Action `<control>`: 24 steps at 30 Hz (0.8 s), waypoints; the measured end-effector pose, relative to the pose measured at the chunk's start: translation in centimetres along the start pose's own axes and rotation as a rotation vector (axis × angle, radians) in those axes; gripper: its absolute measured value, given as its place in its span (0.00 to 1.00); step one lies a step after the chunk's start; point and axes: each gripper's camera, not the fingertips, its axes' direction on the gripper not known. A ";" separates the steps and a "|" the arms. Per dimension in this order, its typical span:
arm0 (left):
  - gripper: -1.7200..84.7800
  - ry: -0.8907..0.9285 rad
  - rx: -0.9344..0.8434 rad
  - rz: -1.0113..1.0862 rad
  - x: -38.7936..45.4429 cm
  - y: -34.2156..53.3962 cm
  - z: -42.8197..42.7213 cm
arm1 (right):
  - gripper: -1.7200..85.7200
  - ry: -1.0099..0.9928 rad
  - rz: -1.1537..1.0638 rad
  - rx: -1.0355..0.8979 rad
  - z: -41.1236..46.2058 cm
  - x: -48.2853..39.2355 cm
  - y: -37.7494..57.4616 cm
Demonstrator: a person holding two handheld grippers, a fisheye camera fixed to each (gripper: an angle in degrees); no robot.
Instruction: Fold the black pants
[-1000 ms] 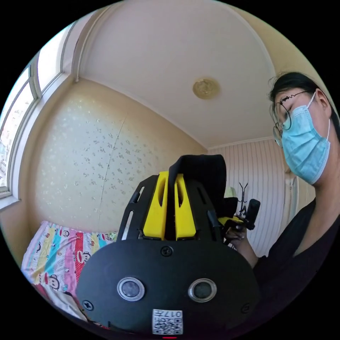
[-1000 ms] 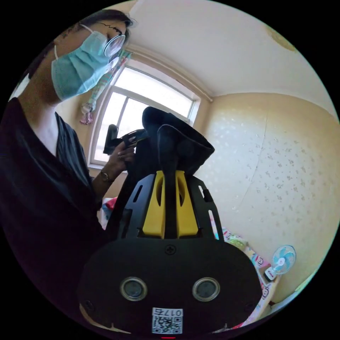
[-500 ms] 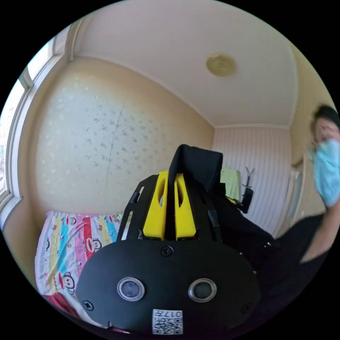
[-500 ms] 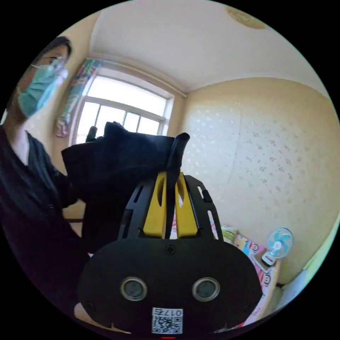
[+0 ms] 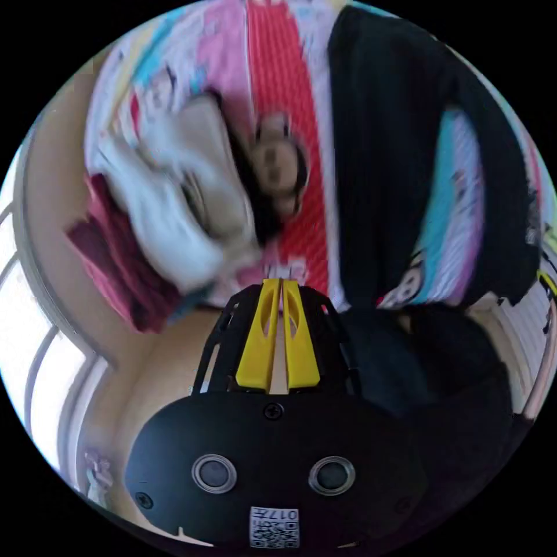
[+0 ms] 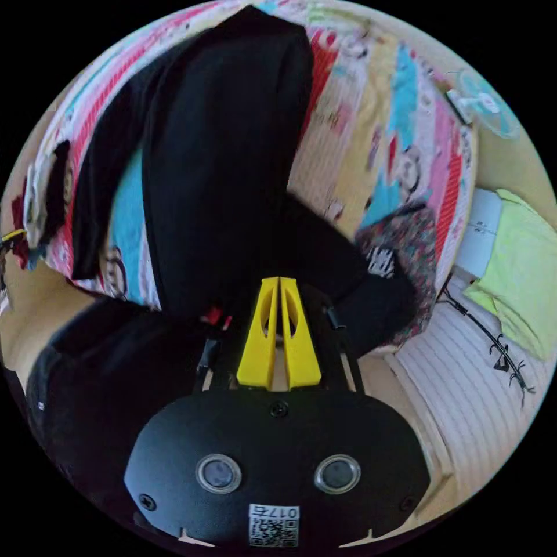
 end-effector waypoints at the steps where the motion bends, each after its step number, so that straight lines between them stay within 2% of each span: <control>1: 0.02 0.002 -0.061 -0.019 -0.5 0.7 3.1 | 0.02 -0.016 -0.031 -0.163 8.2 -0.5 1.8; 3: 0.02 0.149 -0.255 -0.122 -2.9 6.1 13.5 | 0.02 -0.087 -0.042 -0.373 18.5 -1.6 6.3; 4: 0.02 0.225 -0.290 -0.152 -3.4 8.0 15.7 | 0.02 -0.189 -0.027 -0.500 24.2 -2.7 10.2; 5: 0.02 0.383 -0.344 -0.224 -4.1 12.1 19.8 | 0.02 -0.253 -0.007 -0.551 26.6 -3.3 12.2; 6: 0.01 0.510 -0.394 -0.318 -4.4 16.6 23.3 | 0.02 -0.396 0.060 -0.626 30.5 -4.7 16.5; 7: 0.01 0.556 -0.421 -0.366 -4.4 18.7 24.8 | 0.02 -0.549 0.142 -0.683 33.3 -6.2 20.6; 10: 0.01 0.704 -0.598 -0.549 -2.6 29.0 30.1 | 0.02 -0.813 0.314 -0.766 36.6 -9.4 27.9; 12: 0.01 0.732 -0.681 -0.582 -0.7 33.3 30.7 | 0.02 -0.837 0.335 -0.769 36.3 -10.0 28.9; 14: 0.02 0.699 -0.680 -0.559 -0.4 33.3 29.5 | 0.02 -0.798 0.339 -0.731 34.8 -8.8 27.5; 17: 0.02 0.663 -0.566 -0.434 -2.0 27.9 24.9 | 0.02 -0.714 0.352 -0.564 29.2 -3.1 21.2; 19: 0.02 0.631 -0.439 -0.360 -3.9 22.9 20.2 | 0.02 -0.632 0.363 -0.364 21.2 2.8 14.6; 20: 0.03 0.584 -0.346 -0.329 -5.4 19.4 16.2 | 0.02 -0.615 0.360 -0.304 18.7 4.1 13.0; 22: 0.05 0.515 -0.162 -0.262 -7.1 14.7 8.7 | 0.02 -0.561 0.297 -0.080 7.6 7.9 7.5; 24: 0.08 0.485 0.125 -0.104 -7.6 10.4 -2.6 | 0.02 -0.491 0.223 0.056 -1.0 8.9 4.7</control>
